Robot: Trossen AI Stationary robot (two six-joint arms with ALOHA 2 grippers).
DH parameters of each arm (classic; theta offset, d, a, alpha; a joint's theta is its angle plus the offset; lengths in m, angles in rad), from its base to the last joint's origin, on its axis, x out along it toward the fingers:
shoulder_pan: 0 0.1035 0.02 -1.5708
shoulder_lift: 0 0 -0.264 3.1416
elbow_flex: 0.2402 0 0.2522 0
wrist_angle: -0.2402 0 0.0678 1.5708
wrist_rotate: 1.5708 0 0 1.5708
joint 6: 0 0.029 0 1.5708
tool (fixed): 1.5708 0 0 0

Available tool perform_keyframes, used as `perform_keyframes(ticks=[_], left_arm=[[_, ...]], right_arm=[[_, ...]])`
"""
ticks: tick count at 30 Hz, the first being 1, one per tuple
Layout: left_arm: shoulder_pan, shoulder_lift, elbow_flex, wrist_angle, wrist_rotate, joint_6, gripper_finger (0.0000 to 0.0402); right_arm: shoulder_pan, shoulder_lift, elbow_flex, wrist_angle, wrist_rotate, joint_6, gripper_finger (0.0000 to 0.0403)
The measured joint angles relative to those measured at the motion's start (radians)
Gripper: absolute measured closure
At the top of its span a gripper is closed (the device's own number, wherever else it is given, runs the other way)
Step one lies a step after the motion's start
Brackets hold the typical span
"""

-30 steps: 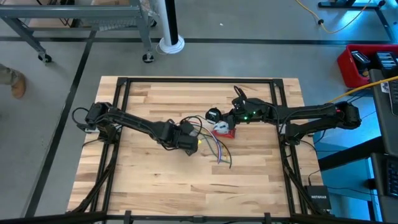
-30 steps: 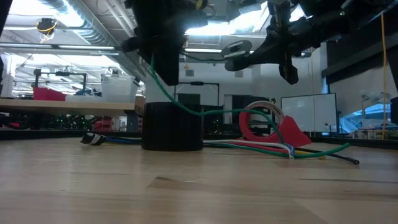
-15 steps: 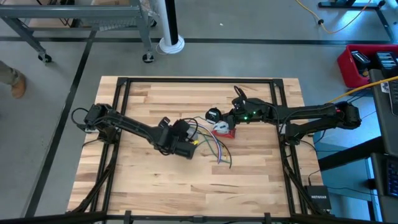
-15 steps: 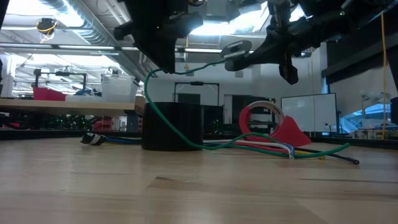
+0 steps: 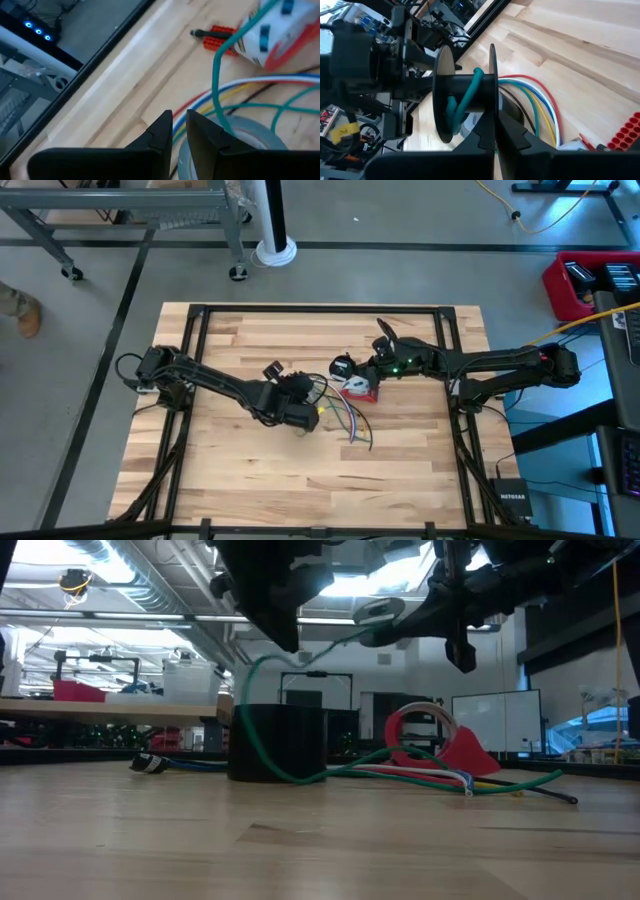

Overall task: Coil cords
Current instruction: Coil the green wire into the spool

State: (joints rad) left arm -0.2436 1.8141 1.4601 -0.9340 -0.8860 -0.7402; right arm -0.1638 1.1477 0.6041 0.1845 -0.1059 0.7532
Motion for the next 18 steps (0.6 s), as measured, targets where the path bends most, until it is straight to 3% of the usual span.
perform_keyframes(ticks=[11, 18], left_arm=[[0.019, 0.000, 0.000, 0.057, 0.063, -0.001, 0.0353], [0.043, 0.000, 0.000, 0.056, 0.246, -0.092, 0.0353]], right_arm=[[0.000, 0.000, 0.000, 0.008, 0.000, -0.003, 0.0400], [0.000, 0.000, 0.000, 0.008, 0.000, -0.009, 0.0400]])
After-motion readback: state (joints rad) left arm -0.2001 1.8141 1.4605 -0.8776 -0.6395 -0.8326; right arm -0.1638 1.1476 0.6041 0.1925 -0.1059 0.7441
